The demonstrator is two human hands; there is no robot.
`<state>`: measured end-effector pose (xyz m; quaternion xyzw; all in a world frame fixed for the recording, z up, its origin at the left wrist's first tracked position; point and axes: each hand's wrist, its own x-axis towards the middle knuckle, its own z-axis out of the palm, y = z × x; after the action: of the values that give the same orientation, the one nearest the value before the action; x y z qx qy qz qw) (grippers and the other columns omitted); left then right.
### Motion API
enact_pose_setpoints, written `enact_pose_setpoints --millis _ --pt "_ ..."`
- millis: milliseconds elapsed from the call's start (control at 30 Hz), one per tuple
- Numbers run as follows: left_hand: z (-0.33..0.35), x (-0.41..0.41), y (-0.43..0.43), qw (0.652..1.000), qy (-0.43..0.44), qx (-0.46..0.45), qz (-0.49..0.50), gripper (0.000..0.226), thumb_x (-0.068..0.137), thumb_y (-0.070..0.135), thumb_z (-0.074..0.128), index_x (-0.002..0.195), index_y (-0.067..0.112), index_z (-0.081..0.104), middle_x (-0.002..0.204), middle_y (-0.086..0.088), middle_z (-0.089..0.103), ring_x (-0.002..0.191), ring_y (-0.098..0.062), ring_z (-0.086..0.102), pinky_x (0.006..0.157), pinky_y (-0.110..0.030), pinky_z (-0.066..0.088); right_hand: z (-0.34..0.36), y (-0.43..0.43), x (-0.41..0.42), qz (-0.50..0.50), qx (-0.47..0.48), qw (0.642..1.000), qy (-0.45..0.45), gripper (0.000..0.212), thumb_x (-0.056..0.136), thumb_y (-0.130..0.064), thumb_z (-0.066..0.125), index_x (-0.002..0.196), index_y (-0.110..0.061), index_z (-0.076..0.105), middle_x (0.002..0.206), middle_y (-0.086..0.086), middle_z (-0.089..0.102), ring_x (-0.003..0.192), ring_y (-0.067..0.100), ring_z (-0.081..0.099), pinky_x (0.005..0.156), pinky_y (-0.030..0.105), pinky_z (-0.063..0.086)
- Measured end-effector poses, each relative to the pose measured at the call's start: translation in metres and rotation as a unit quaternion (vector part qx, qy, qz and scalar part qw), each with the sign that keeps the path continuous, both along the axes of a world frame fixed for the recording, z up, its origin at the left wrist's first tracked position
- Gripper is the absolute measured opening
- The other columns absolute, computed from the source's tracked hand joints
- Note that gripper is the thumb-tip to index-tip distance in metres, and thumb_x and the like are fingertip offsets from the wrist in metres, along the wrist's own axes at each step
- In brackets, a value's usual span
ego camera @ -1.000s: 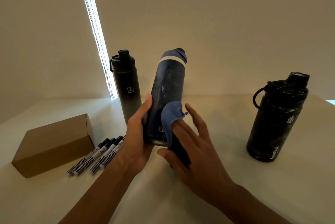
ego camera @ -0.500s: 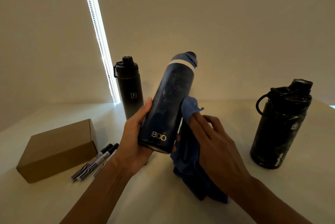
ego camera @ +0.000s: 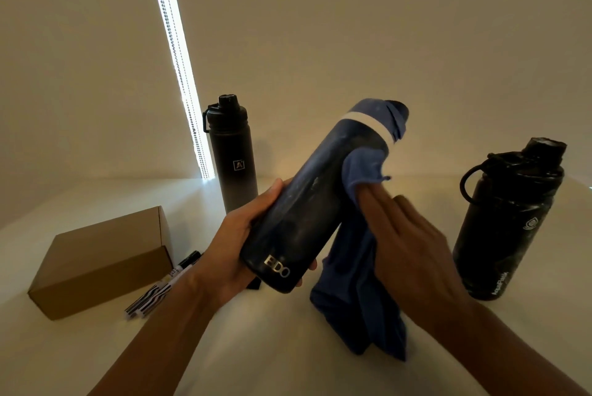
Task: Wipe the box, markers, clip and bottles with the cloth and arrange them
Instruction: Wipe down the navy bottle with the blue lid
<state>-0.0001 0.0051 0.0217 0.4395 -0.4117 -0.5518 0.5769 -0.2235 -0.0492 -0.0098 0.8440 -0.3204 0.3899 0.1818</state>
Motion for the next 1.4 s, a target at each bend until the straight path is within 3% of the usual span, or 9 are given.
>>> enact_pose_setpoints --millis 267,400,533,600,667,1000,1167,1300,1400 --pt "-0.003 0.004 0.002 0.998 0.011 0.018 -0.067 0.048 0.099 0.052 0.045 0.134 0.025 0.062 0.102 -0.03 0.073 0.072 -0.042 0.073 0.055 -0.044 0.062 -0.014 0.001 -0.001 -0.032 0.015 0.999 0.015 0.093 0.055 -0.003 0.085 0.14 -0.007 0.047 0.114 0.011 0.07 0.08 0.024 0.069 0.059 0.032 0.059" --pt "-0.01 0.003 -0.004 0.994 -0.007 -0.016 0.109 0.032 0.107 0.034 0.044 0.12 0.014 0.066 0.088 -0.014 0.077 0.067 -0.016 0.076 0.051 -0.026 0.059 -0.033 0.03 0.019 0.101 0.047 0.988 0.11 0.098 0.065 -0.021 0.087 0.15 -0.026 0.038 0.141 -0.008 0.05 0.109 0.014 0.062 0.079 0.029 0.06" --pt "-0.023 0.007 -0.01 0.982 -0.059 -0.017 0.178 0.032 0.109 0.028 0.042 0.127 0.012 0.063 0.112 -0.016 0.07 0.085 -0.01 0.075 0.071 -0.026 0.061 -0.03 0.031 0.021 0.097 0.037 0.978 0.178 0.101 0.058 -0.036 0.092 0.144 -0.028 0.04 0.135 -0.01 0.044 0.081 0.011 0.061 0.056 0.024 0.055" --pt "-0.021 0.01 -0.013 0.988 -0.037 0.038 0.144 0.046 0.107 0.041 0.046 0.139 0.01 0.059 0.125 -0.026 0.068 0.1 -0.031 0.072 0.078 -0.042 0.062 -0.026 0.024 0.014 0.079 0.025 0.982 0.172 0.086 0.068 -0.034 0.08 0.144 -0.027 0.04 0.13 -0.009 0.046 0.081 0.012 0.058 0.058 0.026 0.055" --pt "-0.012 0.011 -0.009 0.996 -0.012 0.085 0.025 0.055 0.1 0.054 0.045 0.137 0.014 0.058 0.112 -0.03 0.073 0.084 -0.042 0.074 0.061 -0.046 0.063 -0.02 0.014 0.008 0.031 0.006 0.99 0.14 0.089 0.063 -0.026 0.077 0.144 -0.022 0.041 0.131 -0.004 0.048 0.079 0.013 0.054 0.054 0.025 0.052" --pt "-0.015 -0.007 -0.003 0.998 -0.017 0.047 -0.041 0.062 0.085 0.057 0.072 0.137 0.025 0.064 0.123 -0.024 0.071 0.097 -0.04 0.073 0.063 -0.037 0.062 -0.007 -0.017 -0.023 -0.074 -0.005 0.997 -0.015 0.096 0.065 0.007 0.075 0.151 -0.005 0.033 0.133 0.018 0.062 0.088 0.033 0.068 0.052 0.037 0.06" --pt "-0.021 -0.005 -0.009 0.999 -0.009 0.048 0.015 0.05 0.1 0.053 0.051 0.137 0.02 0.061 0.119 -0.025 0.073 0.1 -0.048 0.072 0.066 -0.043 0.062 -0.02 0.006 0.002 0.006 0.046 0.998 0.048 0.105 0.056 -0.013 0.087 0.149 -0.015 0.038 0.131 -0.002 0.053 0.085 0.013 0.064 0.059 0.021 0.055" --pt "-0.02 -0.006 -0.009 0.991 0.013 0.008 0.132 0.046 0.093 0.05 0.06 0.125 0.018 0.068 0.114 -0.012 0.078 0.101 -0.028 0.076 0.082 -0.041 0.061 -0.037 0.023 0.014 0.144 0.066 0.983 0.098 0.094 0.073 -0.015 0.081 0.154 -0.026 0.033 0.151 -0.01 0.042 0.13 0.012 0.049 0.097 0.026 0.054" --pt "-0.018 -0.005 -0.01 0.986 0.026 0.015 0.167 0.041 0.096 0.049 0.06 0.124 0.02 0.066 0.118 -0.012 0.076 0.105 -0.027 0.074 0.083 -0.04 0.061 -0.034 0.029 0.026 0.133 0.033 0.975 0.177 0.103 0.042 -0.045 0.1 0.136 -0.032 0.059 0.128 -0.017 0.066 0.106 0.003 0.057 0.074 0.015 0.055"
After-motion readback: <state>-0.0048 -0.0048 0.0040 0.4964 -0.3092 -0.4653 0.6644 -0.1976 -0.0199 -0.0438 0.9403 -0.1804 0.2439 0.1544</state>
